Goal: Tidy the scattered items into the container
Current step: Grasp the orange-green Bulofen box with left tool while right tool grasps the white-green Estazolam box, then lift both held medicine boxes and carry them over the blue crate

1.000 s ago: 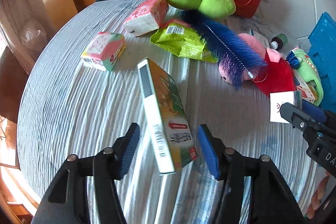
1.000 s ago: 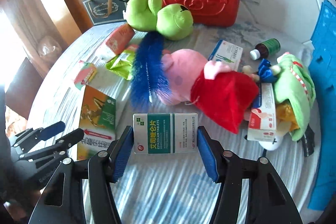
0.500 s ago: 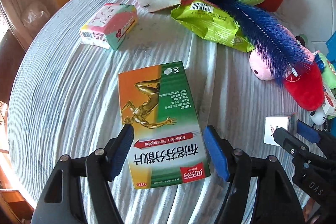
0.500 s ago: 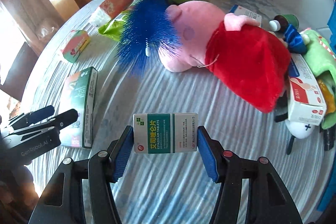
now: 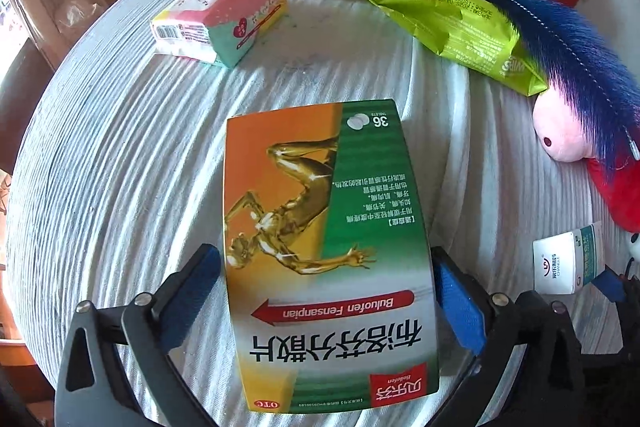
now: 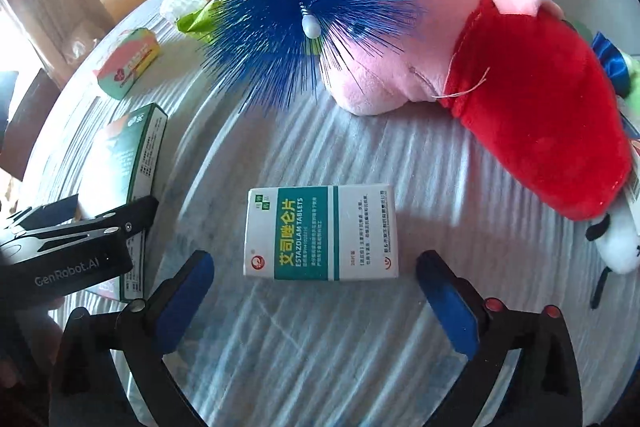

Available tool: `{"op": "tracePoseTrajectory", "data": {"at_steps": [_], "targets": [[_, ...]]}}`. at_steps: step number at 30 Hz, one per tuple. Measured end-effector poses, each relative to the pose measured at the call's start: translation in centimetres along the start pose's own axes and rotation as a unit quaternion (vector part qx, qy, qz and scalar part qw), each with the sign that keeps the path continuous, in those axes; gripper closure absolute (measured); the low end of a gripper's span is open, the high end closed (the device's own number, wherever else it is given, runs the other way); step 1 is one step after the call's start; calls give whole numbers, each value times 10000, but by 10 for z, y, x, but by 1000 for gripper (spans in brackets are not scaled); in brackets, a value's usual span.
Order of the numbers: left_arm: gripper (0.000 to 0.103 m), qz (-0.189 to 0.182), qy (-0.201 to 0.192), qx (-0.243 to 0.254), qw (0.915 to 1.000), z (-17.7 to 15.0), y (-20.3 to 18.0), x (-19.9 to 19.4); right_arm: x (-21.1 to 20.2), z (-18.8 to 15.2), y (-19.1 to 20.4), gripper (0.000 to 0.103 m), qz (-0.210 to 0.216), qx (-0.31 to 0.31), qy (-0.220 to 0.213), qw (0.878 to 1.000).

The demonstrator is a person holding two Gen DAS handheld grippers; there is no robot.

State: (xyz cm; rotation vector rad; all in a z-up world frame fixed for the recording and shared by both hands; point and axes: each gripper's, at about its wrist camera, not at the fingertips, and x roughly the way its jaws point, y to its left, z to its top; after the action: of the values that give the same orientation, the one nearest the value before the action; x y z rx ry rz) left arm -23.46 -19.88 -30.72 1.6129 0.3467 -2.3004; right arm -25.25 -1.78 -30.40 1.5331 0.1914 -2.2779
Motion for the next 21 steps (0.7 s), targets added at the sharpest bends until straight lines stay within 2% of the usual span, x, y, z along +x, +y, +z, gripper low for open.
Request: {"op": "tracePoseTrajectory", "data": {"at_steps": [4, 8, 9, 12, 14, 15, 18, 21], "targets": [[0, -8, -56, 40, 10000, 1, -2, -4, 0, -3, 3, 0, -149, 0, -110, 9998], [2, -38, 10, 78, 10000, 3, -5, -9, -1, 0, 3, 0, -111, -91, 91, 9999], [7, -64, -2, 85, 9999, 2, -6, -12, -3, 0, -1, 4, -64, 12, 118, 9999], [8, -83, -46, 129, 9999, -2, -12, -16, -15, -3, -8, 9, 165, 250, -80, 9995], [13, -105, -123, 121, 9998, -3, -14, -19, -14, -3, -3, 29, 51, 161, -109, 9998], [13, -165, -93, 124, 9997, -2, -15, -20, -14, -3, 1, 45, -130, 46, -139, 9998], [14, -200, -215, 202, 9994, -5, -20, -32, -20, -2, 9, 45, -122, -95, -182, 9997], [14, -41, -582, 339, 9977, -8, -26, -57, -42, -3, 15, 45, -317, -317, -464, 9979]]}}
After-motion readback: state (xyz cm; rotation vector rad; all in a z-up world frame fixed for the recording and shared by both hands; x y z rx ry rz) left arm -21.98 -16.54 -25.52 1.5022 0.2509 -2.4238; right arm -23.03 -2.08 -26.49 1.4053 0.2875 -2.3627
